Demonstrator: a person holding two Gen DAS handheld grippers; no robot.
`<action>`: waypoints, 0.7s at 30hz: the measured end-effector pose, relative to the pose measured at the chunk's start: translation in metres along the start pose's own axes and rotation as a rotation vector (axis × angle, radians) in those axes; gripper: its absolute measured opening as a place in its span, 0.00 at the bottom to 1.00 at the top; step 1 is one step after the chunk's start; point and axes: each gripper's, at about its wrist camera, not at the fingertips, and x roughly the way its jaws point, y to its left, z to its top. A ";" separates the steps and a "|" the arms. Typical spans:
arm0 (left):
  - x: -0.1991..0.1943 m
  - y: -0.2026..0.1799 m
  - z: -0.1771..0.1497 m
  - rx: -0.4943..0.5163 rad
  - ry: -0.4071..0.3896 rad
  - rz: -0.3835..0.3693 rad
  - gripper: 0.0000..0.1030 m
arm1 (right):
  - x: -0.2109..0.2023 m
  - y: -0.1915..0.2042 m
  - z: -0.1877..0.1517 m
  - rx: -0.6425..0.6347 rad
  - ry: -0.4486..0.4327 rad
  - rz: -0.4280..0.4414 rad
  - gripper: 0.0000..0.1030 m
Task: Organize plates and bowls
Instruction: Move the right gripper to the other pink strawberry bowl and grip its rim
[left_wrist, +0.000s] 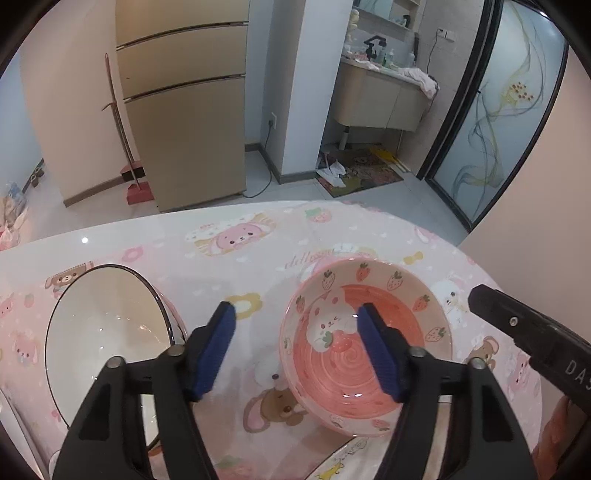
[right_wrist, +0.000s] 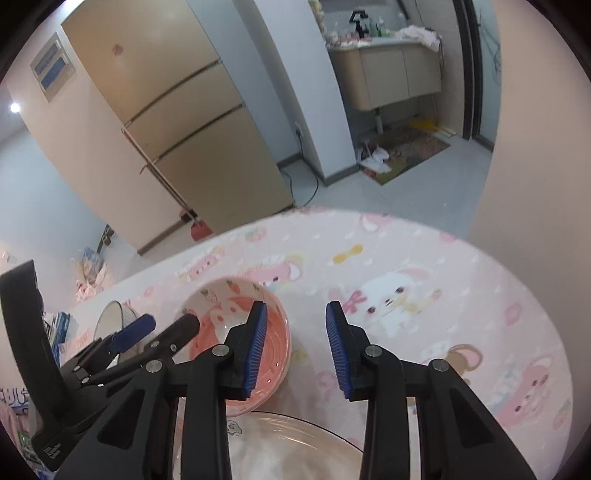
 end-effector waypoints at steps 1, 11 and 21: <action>0.001 0.001 -0.001 0.000 0.004 0.012 0.54 | 0.003 -0.001 0.000 0.004 0.010 0.014 0.33; 0.010 -0.005 -0.005 0.049 0.046 0.024 0.17 | 0.044 0.006 -0.010 0.000 0.129 0.027 0.14; 0.019 -0.003 -0.009 0.064 0.101 0.001 0.14 | 0.068 0.007 -0.019 0.015 0.180 0.019 0.13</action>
